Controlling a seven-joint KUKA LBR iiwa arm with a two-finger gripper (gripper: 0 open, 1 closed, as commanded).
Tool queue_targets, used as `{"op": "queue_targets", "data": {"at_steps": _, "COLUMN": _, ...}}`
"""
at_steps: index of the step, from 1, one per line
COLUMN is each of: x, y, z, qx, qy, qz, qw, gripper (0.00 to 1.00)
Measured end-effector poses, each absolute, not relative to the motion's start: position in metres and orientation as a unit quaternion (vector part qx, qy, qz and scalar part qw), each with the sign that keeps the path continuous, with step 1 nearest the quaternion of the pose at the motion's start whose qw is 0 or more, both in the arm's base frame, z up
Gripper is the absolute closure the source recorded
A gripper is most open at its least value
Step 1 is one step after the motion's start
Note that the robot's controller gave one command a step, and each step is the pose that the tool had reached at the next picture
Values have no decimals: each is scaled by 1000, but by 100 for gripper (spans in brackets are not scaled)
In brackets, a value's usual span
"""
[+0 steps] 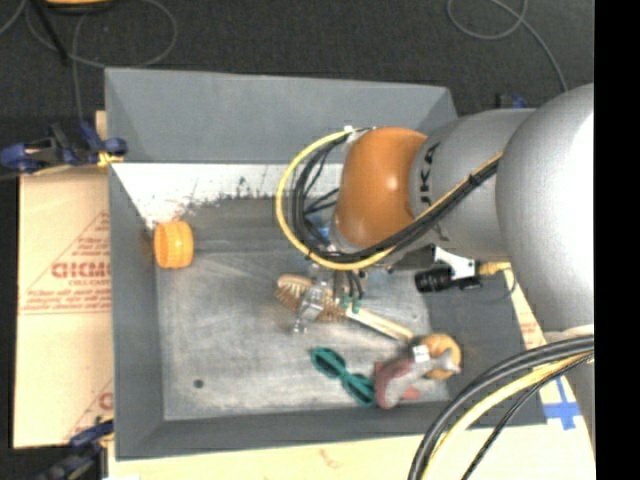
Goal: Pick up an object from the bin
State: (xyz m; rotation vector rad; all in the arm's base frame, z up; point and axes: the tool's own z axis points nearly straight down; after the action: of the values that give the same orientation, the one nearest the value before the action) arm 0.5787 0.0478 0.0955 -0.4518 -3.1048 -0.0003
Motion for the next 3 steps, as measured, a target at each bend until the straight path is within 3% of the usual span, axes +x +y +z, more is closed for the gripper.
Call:
{"op": "queue_targets", "data": {"at_steps": 1, "x": 581, "y": 48, "z": 124, "qx": -144, "qy": -990, "qz": -1, "qw": 0, "gripper": 100}}
{"op": "queue_targets", "data": {"at_steps": 3, "x": 581, "y": 48, "z": 148, "qx": -144, "qy": -990, "qz": -1, "qw": -1, "gripper": 100}}
